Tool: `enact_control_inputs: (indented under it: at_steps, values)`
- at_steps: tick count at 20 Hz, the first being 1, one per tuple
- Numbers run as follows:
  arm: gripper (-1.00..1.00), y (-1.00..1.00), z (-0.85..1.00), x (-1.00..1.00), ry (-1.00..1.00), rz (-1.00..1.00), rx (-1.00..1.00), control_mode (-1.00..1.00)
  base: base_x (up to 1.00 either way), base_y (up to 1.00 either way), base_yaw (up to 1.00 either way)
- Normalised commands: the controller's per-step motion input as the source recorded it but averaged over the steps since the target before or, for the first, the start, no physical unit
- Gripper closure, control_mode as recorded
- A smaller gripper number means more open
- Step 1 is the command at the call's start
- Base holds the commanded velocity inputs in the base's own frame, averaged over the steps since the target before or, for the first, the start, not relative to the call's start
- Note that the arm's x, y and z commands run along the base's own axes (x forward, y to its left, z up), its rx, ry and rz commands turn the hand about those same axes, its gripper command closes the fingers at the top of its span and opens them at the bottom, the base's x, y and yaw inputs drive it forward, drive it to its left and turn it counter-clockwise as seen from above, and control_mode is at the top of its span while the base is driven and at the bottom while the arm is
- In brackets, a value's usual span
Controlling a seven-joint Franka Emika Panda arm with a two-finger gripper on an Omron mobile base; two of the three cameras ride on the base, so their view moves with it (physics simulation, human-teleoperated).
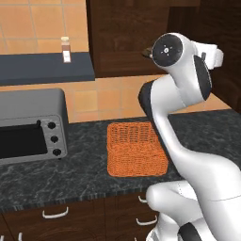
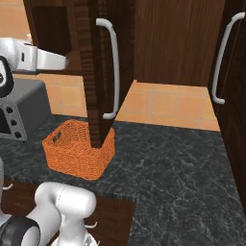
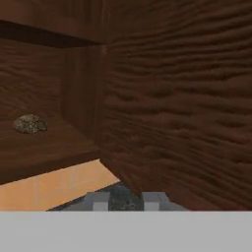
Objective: Open the cabinet, pick up the bread from the cabinet and place it in the basket. Then move the basket to the dining counter.
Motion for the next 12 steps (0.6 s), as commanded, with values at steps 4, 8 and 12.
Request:
enact_control_inputs:
  at_steps: [4,8,12]
  values:
    - [-1.0,0.05,0.0,0.56,0.31,0.28,0.0,-1.0,0.0,0.0,0.0]
    - [-1.0,0.0,0.0,0.5,0.17,0.18,0.03,-1.0,0.0,0.0,0.0]
    - [-1.0,0.0,-0.1,0.61,0.07,0.1,0.06,-1.0,0.0,0.0,0.0]
